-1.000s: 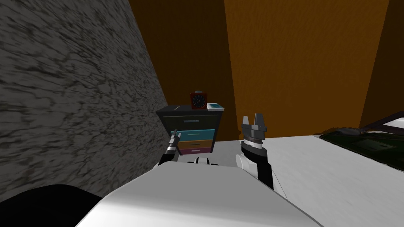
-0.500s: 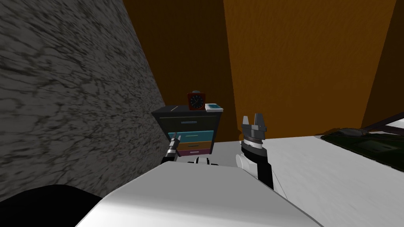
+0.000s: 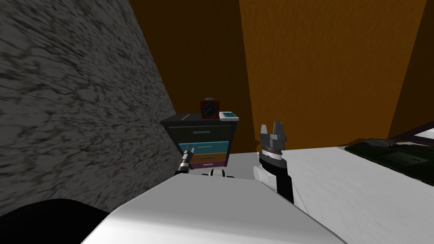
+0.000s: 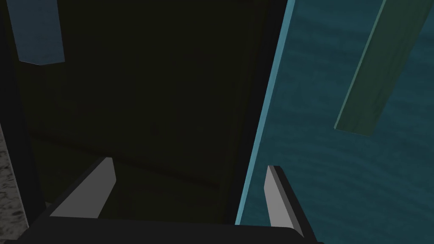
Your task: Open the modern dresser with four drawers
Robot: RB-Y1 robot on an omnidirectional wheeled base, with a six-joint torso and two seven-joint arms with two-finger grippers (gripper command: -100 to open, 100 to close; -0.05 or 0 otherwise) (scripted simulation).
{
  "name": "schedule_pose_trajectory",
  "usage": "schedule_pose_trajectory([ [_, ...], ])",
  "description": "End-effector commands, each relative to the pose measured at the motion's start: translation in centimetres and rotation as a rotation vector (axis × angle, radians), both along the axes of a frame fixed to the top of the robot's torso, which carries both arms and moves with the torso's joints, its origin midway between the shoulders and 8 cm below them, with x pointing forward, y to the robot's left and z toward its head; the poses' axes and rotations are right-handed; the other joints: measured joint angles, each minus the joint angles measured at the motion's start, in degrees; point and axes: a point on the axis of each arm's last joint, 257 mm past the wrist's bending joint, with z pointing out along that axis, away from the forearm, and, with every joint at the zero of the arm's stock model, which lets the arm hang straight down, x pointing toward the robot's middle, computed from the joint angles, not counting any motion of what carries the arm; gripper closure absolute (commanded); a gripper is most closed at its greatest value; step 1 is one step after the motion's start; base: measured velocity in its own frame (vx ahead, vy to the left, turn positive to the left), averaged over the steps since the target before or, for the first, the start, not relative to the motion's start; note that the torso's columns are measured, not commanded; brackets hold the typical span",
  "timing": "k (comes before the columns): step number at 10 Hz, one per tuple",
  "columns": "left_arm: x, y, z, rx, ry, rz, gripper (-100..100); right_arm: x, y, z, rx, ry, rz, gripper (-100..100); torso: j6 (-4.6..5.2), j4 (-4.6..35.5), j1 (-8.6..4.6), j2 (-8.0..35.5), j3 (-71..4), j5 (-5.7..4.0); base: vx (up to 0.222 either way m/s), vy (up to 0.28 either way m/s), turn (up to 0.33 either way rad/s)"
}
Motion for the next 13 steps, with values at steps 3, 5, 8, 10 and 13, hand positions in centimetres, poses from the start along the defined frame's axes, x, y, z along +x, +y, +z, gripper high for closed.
schedule_pose_trajectory([
  [3,-0.8,0.5,-2.9,-0.022,0.035,0.014,-100,0.0,0.0,0.0,0.000,0.000,0.000,0,0.00,0.0,0.14,0.1,0.0,0.04,0.039,-0.026,-0.001],
  [5,-1.1,0.6,-3.9,-0.031,0.047,0.019,-100,0.0,0.0,0.0,0.000,0.000,0.000,0,-0.01,0.0,0.06,0.0,0.0,0.02,0.042,-0.031,0.001],
  [8,-1.7,0.8,-5.7,-0.048,0.069,0.030,-100,0.0,0.0,0.0,0.000,0.000,0.000,0,0.00,0.0,0.10,0.1,0.1,0.03,0.026,-0.028,-0.001],
  [10,-2.3,0.8,-7.0,-0.067,0.082,0.039,-100,0.0,0.0,0.0,0.000,0.000,0.000,0,0.00,0.0,0.06,0.0,0.0,0.02,0.044,-0.034,0.000],
  [13,-3.0,0.8,-8.6,-0.086,0.106,0.051,-100,0.0,0.0,0.0,0.000,0.000,0.000,0,0.00,0.0,0.09,0.1,0.0,0.03,0.035,-0.029,0.000],
])
